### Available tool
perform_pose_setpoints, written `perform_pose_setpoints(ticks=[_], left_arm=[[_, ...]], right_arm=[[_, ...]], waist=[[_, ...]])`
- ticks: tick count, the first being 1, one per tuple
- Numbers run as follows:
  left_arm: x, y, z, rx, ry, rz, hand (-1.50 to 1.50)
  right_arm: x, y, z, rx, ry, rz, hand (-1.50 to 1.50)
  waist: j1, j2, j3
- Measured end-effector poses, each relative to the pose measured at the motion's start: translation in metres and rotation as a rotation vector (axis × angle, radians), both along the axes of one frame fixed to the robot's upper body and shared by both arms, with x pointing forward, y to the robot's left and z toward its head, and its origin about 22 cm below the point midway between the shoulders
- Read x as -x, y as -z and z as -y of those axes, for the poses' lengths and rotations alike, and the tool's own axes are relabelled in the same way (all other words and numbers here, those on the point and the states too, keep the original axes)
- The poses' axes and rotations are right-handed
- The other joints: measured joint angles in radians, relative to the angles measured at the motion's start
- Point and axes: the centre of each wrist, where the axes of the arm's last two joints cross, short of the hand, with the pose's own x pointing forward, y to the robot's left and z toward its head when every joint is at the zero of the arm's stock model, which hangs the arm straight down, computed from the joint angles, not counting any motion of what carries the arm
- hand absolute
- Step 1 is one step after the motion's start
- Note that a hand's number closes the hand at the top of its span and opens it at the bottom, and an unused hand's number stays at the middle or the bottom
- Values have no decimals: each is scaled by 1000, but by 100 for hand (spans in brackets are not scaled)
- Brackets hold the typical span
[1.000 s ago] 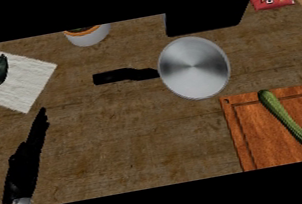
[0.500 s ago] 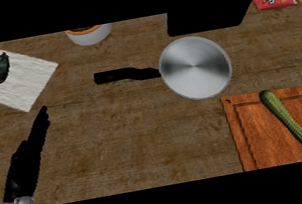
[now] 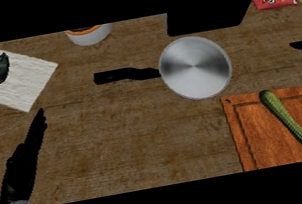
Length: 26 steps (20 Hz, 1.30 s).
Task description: Pick the squash from the cutting board and place it in the pan
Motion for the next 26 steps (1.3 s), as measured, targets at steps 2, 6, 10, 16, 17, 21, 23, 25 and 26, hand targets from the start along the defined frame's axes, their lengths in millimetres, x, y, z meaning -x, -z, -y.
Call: perform_pose_setpoints(ticks=[2, 6, 10, 16, 17, 21, 23, 25, 26], left_arm=[[0, 2, 3, 2, 3, -1, 0], [-1, -2, 3, 2, 6, 0, 0], [4, 1, 4, 1, -2, -2, 0], [-1, 0, 5, 5, -1, -3, 0], [0, 0, 2, 3, 0, -4, 0], [-1, 0, 4, 6, -2, -5, 0], [1, 2, 1, 4, -5, -6, 0], [-2, 0, 7, 5, -6, -9, 0], [-6, 0, 7, 5, -5, -7, 0]], right_arm=[[-7, 1, -13, 42, -23, -35, -150], [-9, 7, -28, 118, -71, -116, -150], [-11, 16, -38, 166, -83, -164, -150], [-8, 23, -56, 171, -101, -195, -150], [-10, 24, -56, 183, -98, -201, -150], [-11, 32, -59, 232, -94, -233, -150], [-6, 36, -60, 245, -93, -242, -150], [-3, 47, -64, 268, -96, -262, -150], [-3, 49, -64, 274, -93, -267, -150]], waist=[[1, 0, 0], [0, 0, 0], [-2, 0, 0], [-6, -1, 0], [-5, -1, 0], [-5, -1, 0], [-6, -1, 0], [-6, -1, 0], [-7, 0, 1]])
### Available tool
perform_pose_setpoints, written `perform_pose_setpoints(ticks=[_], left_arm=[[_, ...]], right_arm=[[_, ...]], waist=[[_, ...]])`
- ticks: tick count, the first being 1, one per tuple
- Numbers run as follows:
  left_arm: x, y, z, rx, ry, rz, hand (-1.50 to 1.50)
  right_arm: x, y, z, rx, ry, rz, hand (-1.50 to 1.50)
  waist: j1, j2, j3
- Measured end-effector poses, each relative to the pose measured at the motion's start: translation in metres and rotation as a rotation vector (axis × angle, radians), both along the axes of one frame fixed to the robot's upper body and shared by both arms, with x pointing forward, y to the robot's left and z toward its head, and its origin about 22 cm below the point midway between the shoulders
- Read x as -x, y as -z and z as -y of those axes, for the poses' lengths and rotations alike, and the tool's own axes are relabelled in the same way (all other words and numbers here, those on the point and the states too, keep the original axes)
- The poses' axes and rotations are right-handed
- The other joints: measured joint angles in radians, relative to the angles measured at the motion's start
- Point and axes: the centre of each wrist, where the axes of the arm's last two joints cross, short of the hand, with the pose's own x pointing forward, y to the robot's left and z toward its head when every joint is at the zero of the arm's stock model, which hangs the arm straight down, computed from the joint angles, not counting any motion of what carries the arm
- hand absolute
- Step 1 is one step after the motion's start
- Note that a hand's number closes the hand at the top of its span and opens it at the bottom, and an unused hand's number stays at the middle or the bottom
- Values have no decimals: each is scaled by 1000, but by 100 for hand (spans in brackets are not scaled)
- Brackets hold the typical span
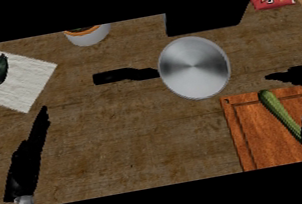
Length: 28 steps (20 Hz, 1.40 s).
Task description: Pick the squash from the cutting board and place it in the pan
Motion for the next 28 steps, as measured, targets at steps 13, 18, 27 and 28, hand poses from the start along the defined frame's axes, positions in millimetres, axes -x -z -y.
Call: perform_pose_setpoints(ticks=[13, 18, 27, 28], left_arm=[[9, 4, -1, -3, 1, 8, 0], [7, -3, 0, -3, -1, 10, 0], [11, 0, -4, 0, 7, 4, 0], [8, 0, -5, -3, 5, 5, 0]], right_arm=[[7, 27, -5, 39, 12, -45, -150], [4, 42, 1, 53, 4, -60, -150], [7, 59, 6, 26, 33, 2, 150], [8, 62, 8, 10, 38, 18, 150]], waist=[[1, 0, 0], [2, -1, -1], [2, -5, -7], [2, -6, -8]])
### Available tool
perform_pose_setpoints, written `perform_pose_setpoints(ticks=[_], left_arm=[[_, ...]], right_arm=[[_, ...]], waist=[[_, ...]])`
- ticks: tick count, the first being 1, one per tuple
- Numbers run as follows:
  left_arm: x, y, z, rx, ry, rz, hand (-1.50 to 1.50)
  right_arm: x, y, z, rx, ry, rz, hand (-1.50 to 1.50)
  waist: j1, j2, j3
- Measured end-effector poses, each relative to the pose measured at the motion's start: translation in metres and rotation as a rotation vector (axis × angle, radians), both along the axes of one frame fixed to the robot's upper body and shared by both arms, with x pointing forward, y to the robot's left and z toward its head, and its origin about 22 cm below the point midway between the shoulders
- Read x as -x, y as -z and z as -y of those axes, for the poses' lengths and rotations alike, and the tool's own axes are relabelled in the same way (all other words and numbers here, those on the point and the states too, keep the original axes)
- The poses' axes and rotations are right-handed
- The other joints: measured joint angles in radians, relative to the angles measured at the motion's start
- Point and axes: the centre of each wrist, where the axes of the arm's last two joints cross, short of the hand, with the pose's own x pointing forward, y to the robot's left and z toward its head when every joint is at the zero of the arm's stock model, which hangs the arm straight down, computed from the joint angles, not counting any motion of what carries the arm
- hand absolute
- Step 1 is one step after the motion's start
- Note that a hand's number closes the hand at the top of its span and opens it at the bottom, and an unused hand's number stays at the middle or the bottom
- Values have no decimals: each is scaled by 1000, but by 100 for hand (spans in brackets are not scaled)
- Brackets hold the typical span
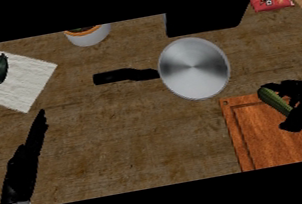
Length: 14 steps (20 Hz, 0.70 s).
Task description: Pick the squash from the cutting board and place it in the pan
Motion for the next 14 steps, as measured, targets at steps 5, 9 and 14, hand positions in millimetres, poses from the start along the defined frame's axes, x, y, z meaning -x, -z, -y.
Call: perform_pose_setpoints(ticks=[5, 9, 14], left_arm=[[-3, 2, 4, 0, -4, -5, 0], [6, 6, 5, -6, -6, -3, 0], [11, 9, -3, -11, -56, -19, 0]], right_arm=[[-1, 6, 1, -40, 32, 14, 150], [4, 12, -4, -60, 92, 30, 150], [14, 25, -17, -63, 477, 144, 150]], waist=[[-1, -3, -6], [-3, -7, -8], [-52, -29, -15]])
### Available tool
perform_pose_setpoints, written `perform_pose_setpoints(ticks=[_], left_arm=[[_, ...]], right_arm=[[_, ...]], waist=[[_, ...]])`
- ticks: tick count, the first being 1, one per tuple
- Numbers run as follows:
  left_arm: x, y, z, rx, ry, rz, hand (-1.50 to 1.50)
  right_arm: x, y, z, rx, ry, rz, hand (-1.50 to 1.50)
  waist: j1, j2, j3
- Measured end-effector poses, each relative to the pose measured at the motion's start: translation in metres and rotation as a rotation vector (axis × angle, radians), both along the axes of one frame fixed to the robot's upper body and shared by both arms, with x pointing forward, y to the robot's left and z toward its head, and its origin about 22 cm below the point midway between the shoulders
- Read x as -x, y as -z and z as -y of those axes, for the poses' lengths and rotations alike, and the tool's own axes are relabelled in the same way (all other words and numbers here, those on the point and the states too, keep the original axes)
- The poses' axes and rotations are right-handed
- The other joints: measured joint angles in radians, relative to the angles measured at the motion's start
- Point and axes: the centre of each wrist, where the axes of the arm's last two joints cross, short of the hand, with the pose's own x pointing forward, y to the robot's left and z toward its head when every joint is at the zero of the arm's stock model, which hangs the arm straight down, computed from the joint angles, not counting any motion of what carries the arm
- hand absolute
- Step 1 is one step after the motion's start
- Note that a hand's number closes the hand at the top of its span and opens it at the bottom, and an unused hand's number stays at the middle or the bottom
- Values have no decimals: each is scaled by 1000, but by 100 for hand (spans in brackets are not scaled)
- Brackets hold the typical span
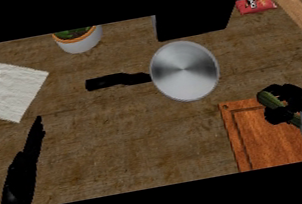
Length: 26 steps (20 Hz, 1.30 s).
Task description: Pick the squash from the cutting board and place it in the pan
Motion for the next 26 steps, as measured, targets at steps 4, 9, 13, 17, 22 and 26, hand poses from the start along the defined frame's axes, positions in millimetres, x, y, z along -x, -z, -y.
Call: perform_pose_setpoints(ticks=[4, 9, 13, 17, 22, 26], left_arm=[[4, 1, -6, -5, -29, -7, 0], [5, -1, -9, -12, -35, -11, 0], [3, -3, -7, -11, -19, -10, 0], [2, -5, -1, -6, 9, -3, 0], [-4, -8, 5, 1, 37, 12, 0], [-11, -8, 6, 6, 60, 21, 0]], right_arm=[[12, 7, -5, 79, 300, 34, 150], [23, -4, -11, 323, 490, 144, 150], [19, -34, -28, 560, 481, 340, 150], [18, -60, -62, 727, 463, 518, 150], [13, -93, -116, 823, 479, 707, 150], [-2, -111, -138, 831, 490, 771, 150]], waist=[[-31, -7, -4], [-38, -4, 0], [-17, 0, 2], [10, 7, 6], [42, 21, 14], [63, 32, 18]])
